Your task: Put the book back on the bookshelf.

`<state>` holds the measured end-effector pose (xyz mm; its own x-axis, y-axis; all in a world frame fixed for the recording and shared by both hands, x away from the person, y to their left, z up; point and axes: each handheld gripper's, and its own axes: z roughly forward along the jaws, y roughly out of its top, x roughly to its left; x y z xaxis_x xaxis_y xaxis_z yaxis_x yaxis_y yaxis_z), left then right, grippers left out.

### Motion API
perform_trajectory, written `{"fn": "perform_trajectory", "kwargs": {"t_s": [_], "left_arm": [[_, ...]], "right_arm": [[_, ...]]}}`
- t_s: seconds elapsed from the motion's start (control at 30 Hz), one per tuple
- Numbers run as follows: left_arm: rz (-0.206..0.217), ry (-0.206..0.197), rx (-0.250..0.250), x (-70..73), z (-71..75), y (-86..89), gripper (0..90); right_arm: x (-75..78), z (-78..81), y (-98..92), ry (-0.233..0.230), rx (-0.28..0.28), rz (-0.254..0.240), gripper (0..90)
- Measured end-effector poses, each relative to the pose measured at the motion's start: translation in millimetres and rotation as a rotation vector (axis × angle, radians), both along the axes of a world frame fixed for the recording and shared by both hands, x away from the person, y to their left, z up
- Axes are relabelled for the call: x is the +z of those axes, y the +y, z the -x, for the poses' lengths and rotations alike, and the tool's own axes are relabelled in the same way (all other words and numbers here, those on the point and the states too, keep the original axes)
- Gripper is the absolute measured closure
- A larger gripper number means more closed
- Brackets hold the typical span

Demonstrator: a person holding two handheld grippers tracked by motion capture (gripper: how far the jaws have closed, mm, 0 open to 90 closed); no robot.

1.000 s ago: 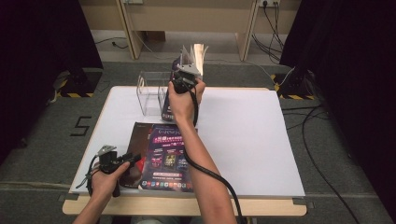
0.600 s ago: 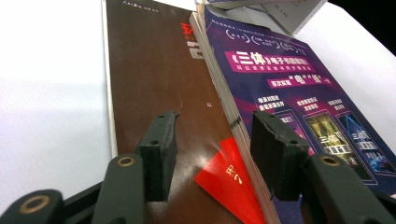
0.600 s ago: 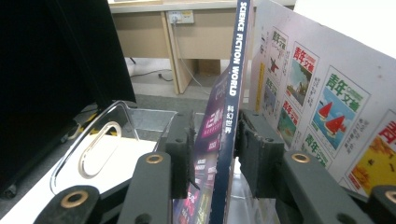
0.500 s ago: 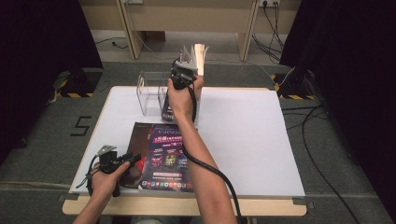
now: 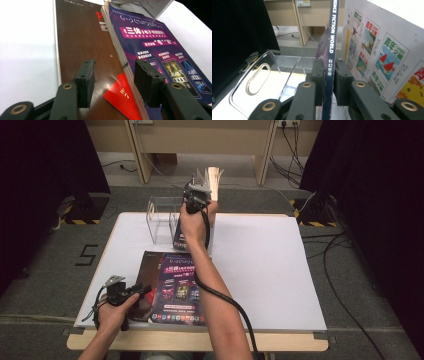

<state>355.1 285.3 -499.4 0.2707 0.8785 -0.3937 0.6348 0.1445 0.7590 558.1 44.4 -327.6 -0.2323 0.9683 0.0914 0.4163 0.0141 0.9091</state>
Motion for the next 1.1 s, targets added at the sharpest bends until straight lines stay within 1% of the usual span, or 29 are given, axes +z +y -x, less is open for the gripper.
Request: {"fn": "perform_trajectory", "kwargs": {"t_s": [0.23,0.37,0.5,0.63,0.77,0.93,1.1], "left_arm": [[0.0,0.0,0.0,0.3,0.1,0.1,50.4],[0.0,-0.002,0.004,0.0,0.2,1.0,50.5],[0.001,-0.001,0.003,-0.2,0.3,1.3,50.6],[0.003,-0.004,0.005,0.3,0.6,1.4,50.6],[0.004,-0.004,0.003,0.8,1.3,1.6,50.6],[0.0,-0.003,0.002,0.2,0.8,2.6,50.7],[0.002,-0.005,0.001,0.2,1.3,2.7,50.7]], "right_arm": [[1.9,0.8,0.3,0.021,0.015,-0.005,84.0],[2.3,2.6,0.5,0.006,0.033,-0.02,84.1],[5.3,4.3,-0.9,-0.007,0.058,-0.053,84.3],[12.1,6.4,-0.2,-0.04,0.083,-0.076,84.4],[16.5,6.8,2.1,-0.08,0.08,-0.072,84.4],[18.6,5.6,3.8,-0.13,0.083,-0.1,84.4],[25.8,1.7,7.4,-0.175,0.067,-0.102,84.4]]}}
